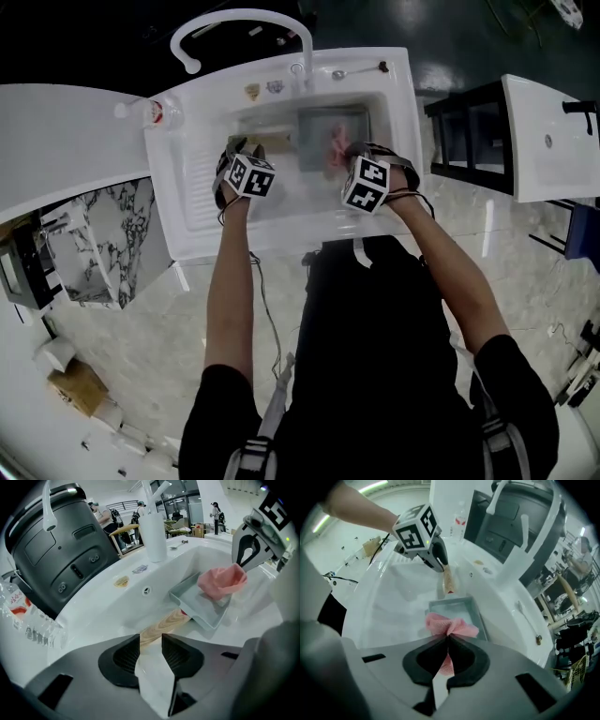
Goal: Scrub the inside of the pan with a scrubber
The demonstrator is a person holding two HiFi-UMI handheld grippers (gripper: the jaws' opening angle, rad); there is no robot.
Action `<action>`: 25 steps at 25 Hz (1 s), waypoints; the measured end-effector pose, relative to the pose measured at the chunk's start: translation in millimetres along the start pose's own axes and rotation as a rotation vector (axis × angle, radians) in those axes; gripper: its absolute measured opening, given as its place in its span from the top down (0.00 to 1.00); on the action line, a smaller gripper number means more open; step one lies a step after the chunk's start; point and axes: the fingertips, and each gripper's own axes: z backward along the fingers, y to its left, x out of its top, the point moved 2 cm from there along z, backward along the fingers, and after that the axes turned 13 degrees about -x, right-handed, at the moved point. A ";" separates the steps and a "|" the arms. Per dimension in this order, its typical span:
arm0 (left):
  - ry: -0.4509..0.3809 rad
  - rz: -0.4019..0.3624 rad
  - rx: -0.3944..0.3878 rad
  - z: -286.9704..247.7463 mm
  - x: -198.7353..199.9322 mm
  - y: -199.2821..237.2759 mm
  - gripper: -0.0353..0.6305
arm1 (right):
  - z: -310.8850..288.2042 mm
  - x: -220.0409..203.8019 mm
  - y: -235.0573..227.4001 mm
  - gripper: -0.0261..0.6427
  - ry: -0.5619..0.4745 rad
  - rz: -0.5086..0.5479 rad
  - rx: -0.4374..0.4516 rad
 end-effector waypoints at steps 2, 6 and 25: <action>-0.010 0.009 0.017 9.4 -0.3 -11.1 0.71 | 13.5 -1.7 -1.0 0.93 -0.046 -0.005 -0.024; -0.059 0.048 0.053 35.0 1.0 -42.0 0.79 | 45.7 -7.8 0.5 0.93 -0.129 -0.012 -0.048; -0.477 0.267 0.167 220.9 34.6 -241.8 0.87 | 247.7 -58.5 6.4 0.93 -0.640 -0.078 -0.002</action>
